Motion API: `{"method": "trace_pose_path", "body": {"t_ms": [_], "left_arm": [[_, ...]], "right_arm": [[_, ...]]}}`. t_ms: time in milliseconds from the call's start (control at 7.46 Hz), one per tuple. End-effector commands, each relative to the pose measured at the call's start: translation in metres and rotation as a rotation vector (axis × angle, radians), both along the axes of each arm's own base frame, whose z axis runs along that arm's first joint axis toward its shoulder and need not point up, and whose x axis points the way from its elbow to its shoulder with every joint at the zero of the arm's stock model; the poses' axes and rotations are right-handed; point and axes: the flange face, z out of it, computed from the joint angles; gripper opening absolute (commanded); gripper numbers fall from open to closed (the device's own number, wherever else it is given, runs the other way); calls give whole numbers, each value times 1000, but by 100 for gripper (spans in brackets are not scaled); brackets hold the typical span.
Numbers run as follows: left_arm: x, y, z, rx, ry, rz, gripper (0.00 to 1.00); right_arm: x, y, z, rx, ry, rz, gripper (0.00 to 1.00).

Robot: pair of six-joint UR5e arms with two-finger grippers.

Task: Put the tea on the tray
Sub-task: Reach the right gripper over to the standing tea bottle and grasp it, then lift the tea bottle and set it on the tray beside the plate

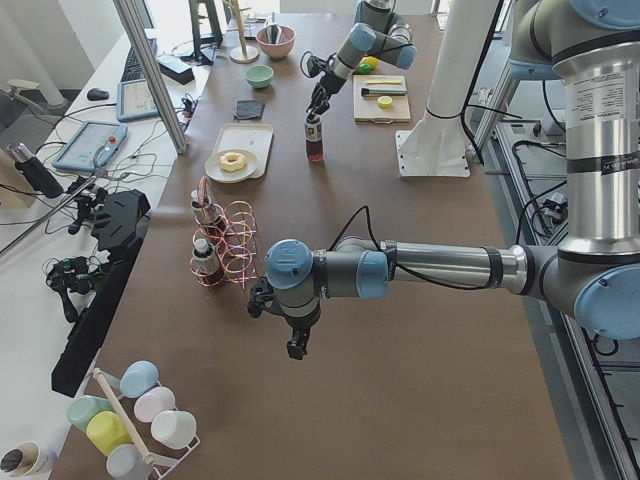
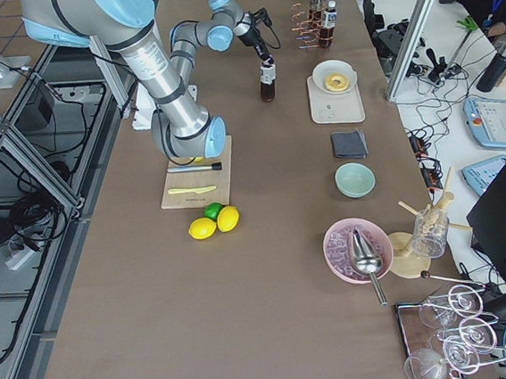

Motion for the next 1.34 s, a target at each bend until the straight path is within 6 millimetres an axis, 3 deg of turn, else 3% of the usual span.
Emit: {"method": "trace_pose_path", "body": {"t_ms": [0,402,536,670,804,938,1206], "left_arm": [[0,-1,-2,4,1,0,98],[0,0,-2,6,0,0,98],[0,0,-5,10,0,0,98],[0,0,-5,10,0,0,98],[0,0,-5,10,0,0,98],[0,-1,-5,12,0,0,98],[0,-2,-10,25,1,0,98]], "right_arm": [[29,-35,-19,27,-14,51,0],[85,-113,-14,42,35,123,0],[91,-151,-16,-9,44,113,0],[86,-178,-26,-33,59,123,0],[75,-193,-22,-19,38,130,0],[63,-218,-2,-13,8,131,0],[71,-248,19,-30,23,114,0]]}}
